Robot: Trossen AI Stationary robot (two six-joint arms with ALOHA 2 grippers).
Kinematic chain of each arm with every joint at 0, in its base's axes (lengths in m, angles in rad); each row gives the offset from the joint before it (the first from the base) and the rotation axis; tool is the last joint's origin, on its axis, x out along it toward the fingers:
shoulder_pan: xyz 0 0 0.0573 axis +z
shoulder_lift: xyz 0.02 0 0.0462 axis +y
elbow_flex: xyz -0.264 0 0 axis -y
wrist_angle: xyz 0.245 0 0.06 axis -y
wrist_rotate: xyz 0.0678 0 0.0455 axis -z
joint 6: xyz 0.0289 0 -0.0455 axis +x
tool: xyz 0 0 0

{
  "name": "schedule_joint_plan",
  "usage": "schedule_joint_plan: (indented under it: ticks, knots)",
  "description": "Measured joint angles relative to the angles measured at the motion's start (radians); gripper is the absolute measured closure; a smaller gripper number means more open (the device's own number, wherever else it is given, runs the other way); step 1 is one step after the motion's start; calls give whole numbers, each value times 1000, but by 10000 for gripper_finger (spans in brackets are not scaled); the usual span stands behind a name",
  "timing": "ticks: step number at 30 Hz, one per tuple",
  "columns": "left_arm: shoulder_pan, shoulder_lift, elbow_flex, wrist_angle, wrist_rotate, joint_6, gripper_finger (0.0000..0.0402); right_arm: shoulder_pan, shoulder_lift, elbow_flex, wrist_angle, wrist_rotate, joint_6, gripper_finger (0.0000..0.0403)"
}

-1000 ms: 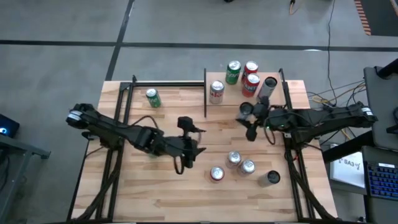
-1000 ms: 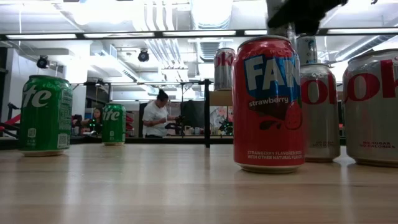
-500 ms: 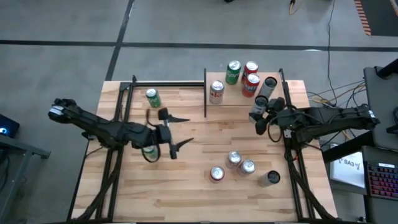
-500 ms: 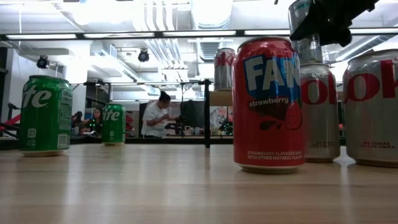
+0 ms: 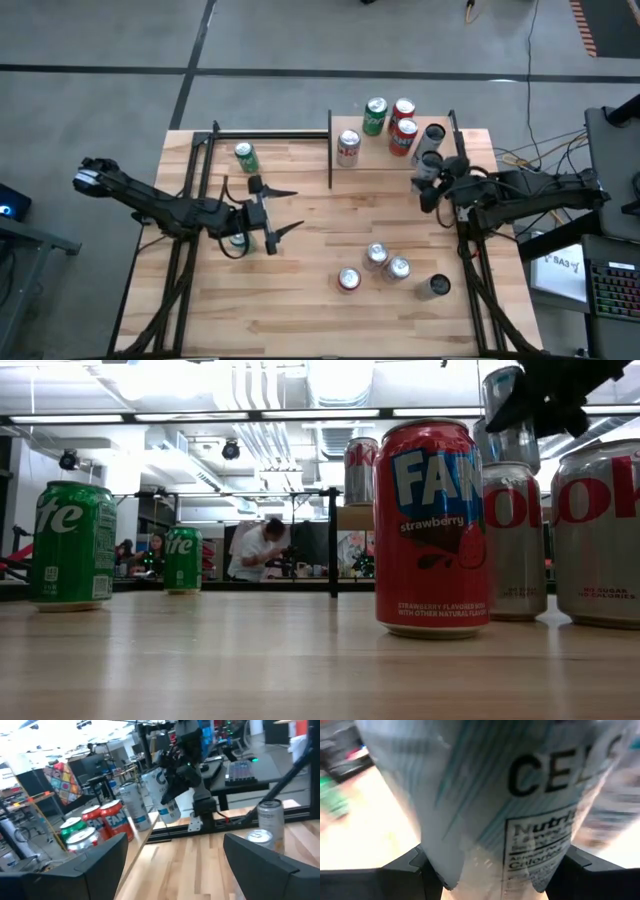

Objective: Place canned beverage on shelf
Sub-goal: Put the left white soda can on the shelf aligned in front of the other white soda can

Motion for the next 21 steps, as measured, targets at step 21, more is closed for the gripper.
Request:
schedule_joint_plan:
  ticks: [21]
  knots:
    - [78, 363, 30, 476, 159, 53, 88, 38, 334, 2, 825, -436, -588, 169]
